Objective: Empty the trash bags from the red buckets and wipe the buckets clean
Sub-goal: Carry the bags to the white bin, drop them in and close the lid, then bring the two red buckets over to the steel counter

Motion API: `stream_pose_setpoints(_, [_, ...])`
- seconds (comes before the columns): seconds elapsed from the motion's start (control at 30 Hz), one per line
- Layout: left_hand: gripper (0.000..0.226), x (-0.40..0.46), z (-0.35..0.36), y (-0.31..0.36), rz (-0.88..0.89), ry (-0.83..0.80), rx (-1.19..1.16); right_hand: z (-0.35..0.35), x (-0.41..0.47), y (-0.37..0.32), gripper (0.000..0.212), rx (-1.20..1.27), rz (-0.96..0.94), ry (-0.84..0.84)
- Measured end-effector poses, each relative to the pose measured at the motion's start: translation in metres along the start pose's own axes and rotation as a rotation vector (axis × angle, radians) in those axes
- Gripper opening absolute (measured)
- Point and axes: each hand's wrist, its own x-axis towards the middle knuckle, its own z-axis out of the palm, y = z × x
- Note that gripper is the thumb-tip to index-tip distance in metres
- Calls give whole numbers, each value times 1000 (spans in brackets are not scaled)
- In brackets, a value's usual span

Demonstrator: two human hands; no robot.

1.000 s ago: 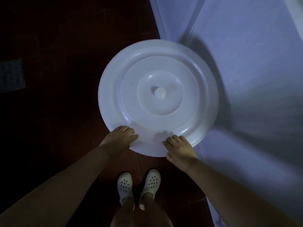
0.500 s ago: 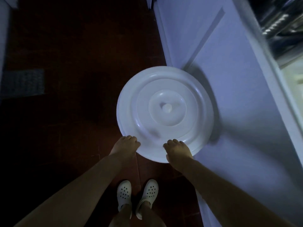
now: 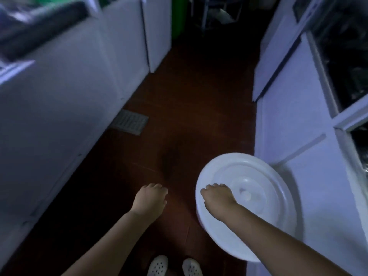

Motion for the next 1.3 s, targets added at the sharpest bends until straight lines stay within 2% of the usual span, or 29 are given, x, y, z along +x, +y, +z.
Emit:
stream_pose_setpoints(0.23, [33,-133,-16,-17,-522,162,-60,-58,24,-84,22,-171,-463,110])
stream_pose_setpoints(0.5, [33,-364,24,5,-1088,249,-157,-79,-43,-273,20,-317,-991,178])
stream_pose_setpoints(0.7, [28,-561,72,55,-1490,377,-241,-60,-177,-448,22,-473,-1350,241])
stream_pose_setpoints(0.93, [26,-810,171,153,-1920,436,-319,22,-399,-641,28,-632,-1737,287])
stream_pose_setpoints(1.1, [22,-967,208,222,-2195,469,-334,78,-552,-736,26,-677,-1938,276])
stream_pose_setpoints(1.3, [20,-1083,241,245,-2367,534,-323,124,-671,-838,24,-732,-2104,271])
